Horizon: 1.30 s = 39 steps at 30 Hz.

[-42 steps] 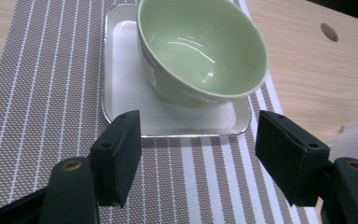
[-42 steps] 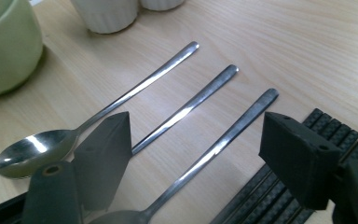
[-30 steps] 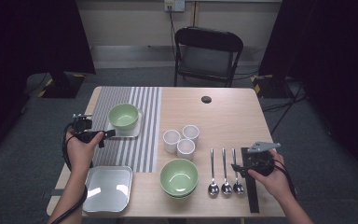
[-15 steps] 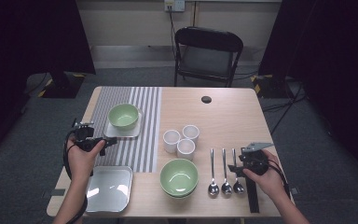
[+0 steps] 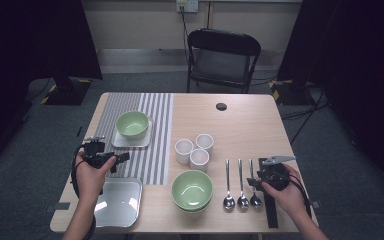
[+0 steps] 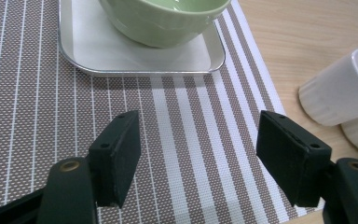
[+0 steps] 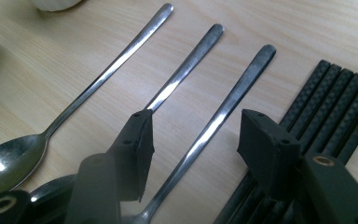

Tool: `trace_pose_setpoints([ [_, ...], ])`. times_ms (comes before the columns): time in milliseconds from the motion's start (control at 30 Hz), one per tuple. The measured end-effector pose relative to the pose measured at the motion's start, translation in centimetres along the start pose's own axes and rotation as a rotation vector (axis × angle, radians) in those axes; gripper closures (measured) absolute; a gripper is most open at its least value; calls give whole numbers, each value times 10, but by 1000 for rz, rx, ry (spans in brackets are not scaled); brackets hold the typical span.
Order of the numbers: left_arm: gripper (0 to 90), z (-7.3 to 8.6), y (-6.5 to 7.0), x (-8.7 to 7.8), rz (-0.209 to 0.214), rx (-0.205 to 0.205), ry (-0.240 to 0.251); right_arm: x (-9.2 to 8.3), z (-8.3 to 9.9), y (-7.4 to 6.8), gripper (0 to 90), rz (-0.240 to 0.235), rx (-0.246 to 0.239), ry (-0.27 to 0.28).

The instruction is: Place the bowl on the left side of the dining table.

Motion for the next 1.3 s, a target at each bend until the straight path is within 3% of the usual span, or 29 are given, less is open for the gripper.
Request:
trace_pose_setpoints([
  [167,309,4,-2,0,0,2,1,1,3,-2,507,7,1,-17],
  [700,305,11,-4,-4,10,18,-9,3,9,-4,658,40,71,-40],
  [967,305,9,4,-6,29,20,1,0,12,-2,702,68,108,-45],
  [1300,305,8,5,-11,34,19,12,1,10,1,799,97,120,-44],
])
Point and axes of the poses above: each handheld gripper's, and its own axes: x roughly forward along the jaws, z roughly out of its underside, y roughly to its right, the point moved 10 cm from there along x, roughly forward along the jaws, and after that the axes turned 13 degrees about -z, right-handed, at the moved point
